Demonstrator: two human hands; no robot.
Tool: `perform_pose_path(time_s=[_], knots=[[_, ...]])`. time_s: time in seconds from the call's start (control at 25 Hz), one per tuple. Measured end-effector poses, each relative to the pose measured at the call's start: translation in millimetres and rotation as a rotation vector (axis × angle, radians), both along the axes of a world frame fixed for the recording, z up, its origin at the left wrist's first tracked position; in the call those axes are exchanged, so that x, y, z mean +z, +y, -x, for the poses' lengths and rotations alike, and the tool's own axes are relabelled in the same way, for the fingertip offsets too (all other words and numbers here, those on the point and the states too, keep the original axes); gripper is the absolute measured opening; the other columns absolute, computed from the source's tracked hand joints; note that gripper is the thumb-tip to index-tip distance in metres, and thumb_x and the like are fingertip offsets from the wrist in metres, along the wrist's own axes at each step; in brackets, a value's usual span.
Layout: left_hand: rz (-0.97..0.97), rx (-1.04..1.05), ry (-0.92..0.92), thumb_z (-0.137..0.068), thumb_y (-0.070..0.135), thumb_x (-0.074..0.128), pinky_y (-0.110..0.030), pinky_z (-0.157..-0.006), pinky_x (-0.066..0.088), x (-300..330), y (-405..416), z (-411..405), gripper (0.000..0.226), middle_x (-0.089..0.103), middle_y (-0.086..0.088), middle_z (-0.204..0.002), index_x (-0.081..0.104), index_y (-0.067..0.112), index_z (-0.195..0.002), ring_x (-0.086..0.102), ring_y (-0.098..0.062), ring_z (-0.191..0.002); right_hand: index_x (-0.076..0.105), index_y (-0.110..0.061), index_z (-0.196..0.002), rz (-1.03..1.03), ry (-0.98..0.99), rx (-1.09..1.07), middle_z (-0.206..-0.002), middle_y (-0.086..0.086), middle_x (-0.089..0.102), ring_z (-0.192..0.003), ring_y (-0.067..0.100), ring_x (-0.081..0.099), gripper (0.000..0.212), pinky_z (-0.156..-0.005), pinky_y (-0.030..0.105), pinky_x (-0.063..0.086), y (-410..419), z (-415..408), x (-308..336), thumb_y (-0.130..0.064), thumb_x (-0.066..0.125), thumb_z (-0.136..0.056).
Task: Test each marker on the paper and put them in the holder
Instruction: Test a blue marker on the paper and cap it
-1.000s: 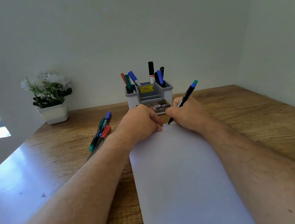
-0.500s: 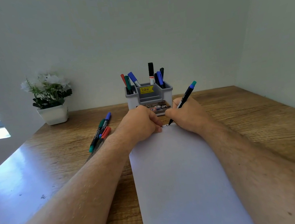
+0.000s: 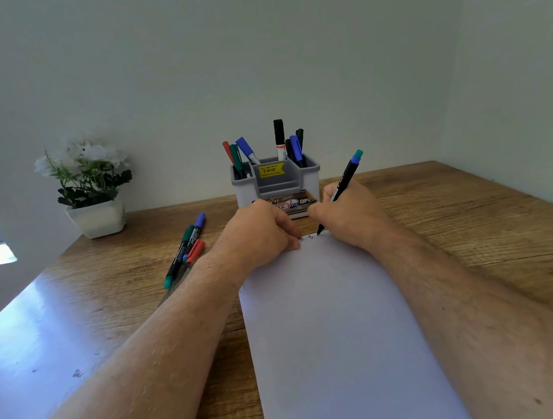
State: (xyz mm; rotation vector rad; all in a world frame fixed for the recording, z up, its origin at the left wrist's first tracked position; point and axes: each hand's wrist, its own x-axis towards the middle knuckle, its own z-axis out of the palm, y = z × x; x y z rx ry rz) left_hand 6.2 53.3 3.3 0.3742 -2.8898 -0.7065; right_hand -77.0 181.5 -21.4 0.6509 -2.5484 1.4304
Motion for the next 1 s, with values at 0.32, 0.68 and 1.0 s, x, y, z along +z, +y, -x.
perform_pose_path(time_s=[0.32, 0.68, 1.0], knots=[[-0.525, 0.078, 0.353, -0.092, 0.002, 0.037, -0.029, -0.079, 0.050, 10, -9, 2, 0.033, 0.061, -0.001, -0.108, 0.063, 0.023, -0.093, 0.056, -0.014, -0.095, 0.049, -0.015, -0.065, 0.110, -0.067, 0.074, -0.060, 0.003, 0.052, -0.053, 0.012, 0.045, 0.022, -0.049, 0.025, 0.037, -2, -7, 7, -0.019, 0.064, -0.081], [-1.351, 0.221, 0.675, -0.083, -0.017, 0.028, -0.024, -0.050, 0.033, 21, -23, -9, 0.054, 0.060, -0.005, -0.080, 0.058, 0.005, -0.123, 0.037, -0.009, -0.053, 0.076, -0.008, -0.092, 0.533, -0.366, 0.462, -0.078, 0.013, 0.071, -0.044, 0.013, 0.050, 0.023, -0.040, 0.020, 0.037, -3, -17, 17, -0.019, 0.057, -0.089], [-1.508, 0.144, 0.644, -0.098, -0.003, 0.046, -0.024, -0.069, 0.057, 15, -25, -5, 0.028, 0.067, -0.006, -0.088, 0.065, 0.008, -0.115, 0.060, -0.011, -0.069, 0.053, -0.008, -0.095, 0.737, -0.457, 0.454, -0.083, 0.017, 0.074, -0.040, 0.015, 0.051, 0.008, -0.038, 0.018, 0.035, -3, -14, 22, -0.013, 0.048, -0.092]])
